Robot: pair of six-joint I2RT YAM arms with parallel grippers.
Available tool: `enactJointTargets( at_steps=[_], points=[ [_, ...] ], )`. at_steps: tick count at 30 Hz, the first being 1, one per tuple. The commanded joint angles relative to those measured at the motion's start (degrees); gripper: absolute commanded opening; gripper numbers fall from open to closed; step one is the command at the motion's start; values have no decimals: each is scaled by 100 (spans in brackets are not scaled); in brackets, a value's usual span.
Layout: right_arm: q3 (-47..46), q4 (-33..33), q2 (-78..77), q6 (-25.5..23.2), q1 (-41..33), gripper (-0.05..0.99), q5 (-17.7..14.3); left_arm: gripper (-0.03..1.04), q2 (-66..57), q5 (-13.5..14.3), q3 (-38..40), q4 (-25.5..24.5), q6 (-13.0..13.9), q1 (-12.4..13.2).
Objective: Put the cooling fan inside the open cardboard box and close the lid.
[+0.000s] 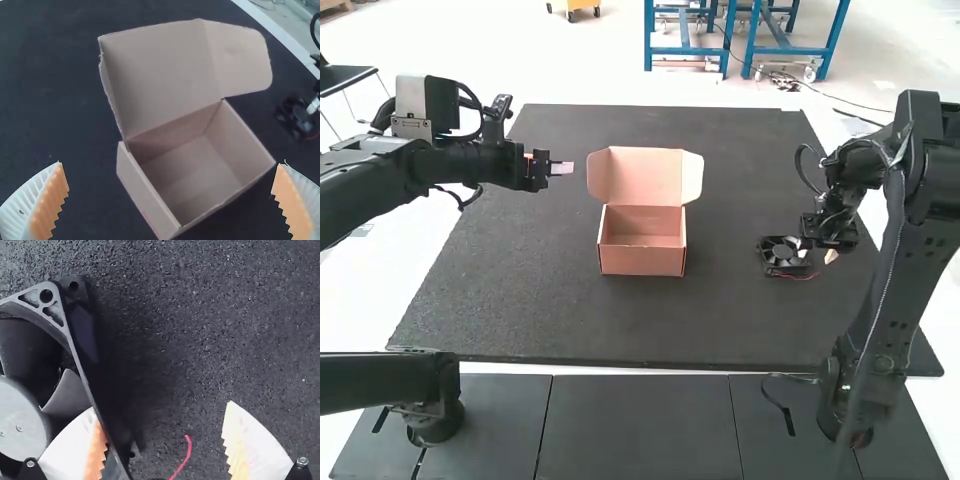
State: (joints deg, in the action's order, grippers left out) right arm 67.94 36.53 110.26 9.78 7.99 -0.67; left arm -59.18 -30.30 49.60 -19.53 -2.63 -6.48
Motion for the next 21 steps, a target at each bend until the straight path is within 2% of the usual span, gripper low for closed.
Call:
enactJointTargets(
  at_steps=[1,3,8,16,21],
  points=[
    [184,12,40,-20,27,45,93,96,161,-125,304,54,-71,6],
    [184,12,40,-20,27,45,128,96,161,-125,313,54,-79,6],
    [184,12,48,-11,27,32,251,96,161,-134,331,81,-97,6],
    [193,12,40,41,27,0,550,96,161,-151,366,81,-123,6],
    [219,47,40,24,27,-2,673,96,161,-142,339,81,-123,6]
  ],
)
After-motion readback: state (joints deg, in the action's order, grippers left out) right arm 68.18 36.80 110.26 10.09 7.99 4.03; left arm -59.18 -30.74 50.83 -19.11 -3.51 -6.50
